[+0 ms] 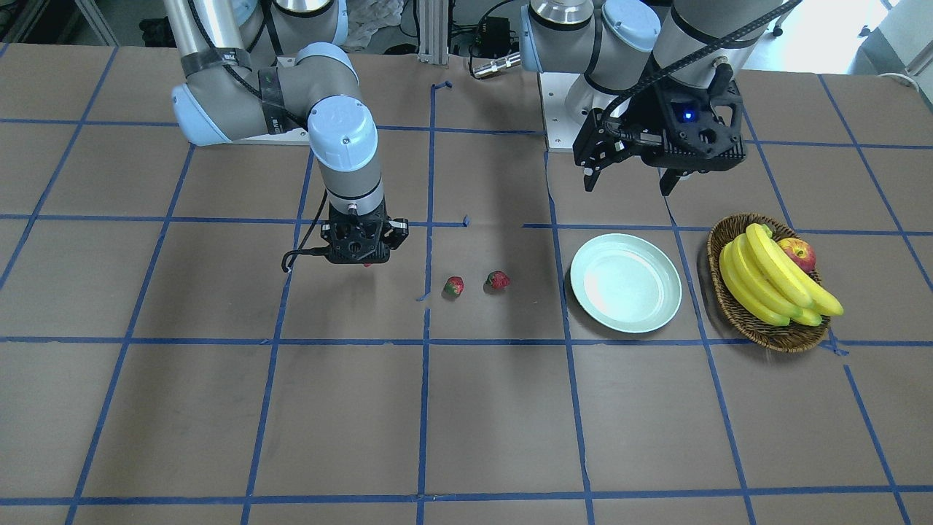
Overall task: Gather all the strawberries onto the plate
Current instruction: 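Move the right gripper to the last strawberry and grasp it, then carry the last strawberry near the plate and release it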
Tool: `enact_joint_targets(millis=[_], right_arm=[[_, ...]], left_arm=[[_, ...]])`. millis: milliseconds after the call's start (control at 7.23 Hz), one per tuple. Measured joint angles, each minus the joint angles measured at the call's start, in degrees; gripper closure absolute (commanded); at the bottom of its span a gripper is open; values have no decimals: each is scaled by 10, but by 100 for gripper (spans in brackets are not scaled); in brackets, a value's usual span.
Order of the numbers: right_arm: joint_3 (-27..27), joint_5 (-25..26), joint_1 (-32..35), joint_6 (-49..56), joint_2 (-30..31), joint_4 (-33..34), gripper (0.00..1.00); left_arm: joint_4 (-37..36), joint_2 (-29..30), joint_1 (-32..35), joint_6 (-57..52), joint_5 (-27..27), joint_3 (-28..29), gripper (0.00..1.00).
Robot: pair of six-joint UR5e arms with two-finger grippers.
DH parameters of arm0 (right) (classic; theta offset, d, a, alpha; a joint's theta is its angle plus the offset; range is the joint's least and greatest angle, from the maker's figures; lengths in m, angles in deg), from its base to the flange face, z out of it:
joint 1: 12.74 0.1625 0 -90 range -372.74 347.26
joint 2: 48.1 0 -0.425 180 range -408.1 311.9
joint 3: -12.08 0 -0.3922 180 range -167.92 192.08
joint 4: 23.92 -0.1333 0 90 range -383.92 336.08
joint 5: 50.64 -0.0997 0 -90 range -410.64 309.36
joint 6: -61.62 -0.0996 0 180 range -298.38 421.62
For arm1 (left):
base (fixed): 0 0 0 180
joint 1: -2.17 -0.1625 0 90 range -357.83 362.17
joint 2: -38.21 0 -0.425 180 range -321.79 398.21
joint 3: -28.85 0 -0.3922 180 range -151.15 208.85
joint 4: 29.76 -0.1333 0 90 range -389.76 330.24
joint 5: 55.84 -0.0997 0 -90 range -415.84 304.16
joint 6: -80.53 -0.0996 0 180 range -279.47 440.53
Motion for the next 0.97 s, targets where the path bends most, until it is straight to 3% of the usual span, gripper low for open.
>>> enact_joint_targets(millis=[277,553,968], right_arm=[[-101,-48,42,-93,-64,8,94],[-207,-51,93,-167,-158,16,94],[-248,-64,144,-208,-203,35,86]], left_arm=[[0,0,0,0,0,0,0],[0,-2,0,0,0,0,0],[0,-2,0,0,1,0,0]])
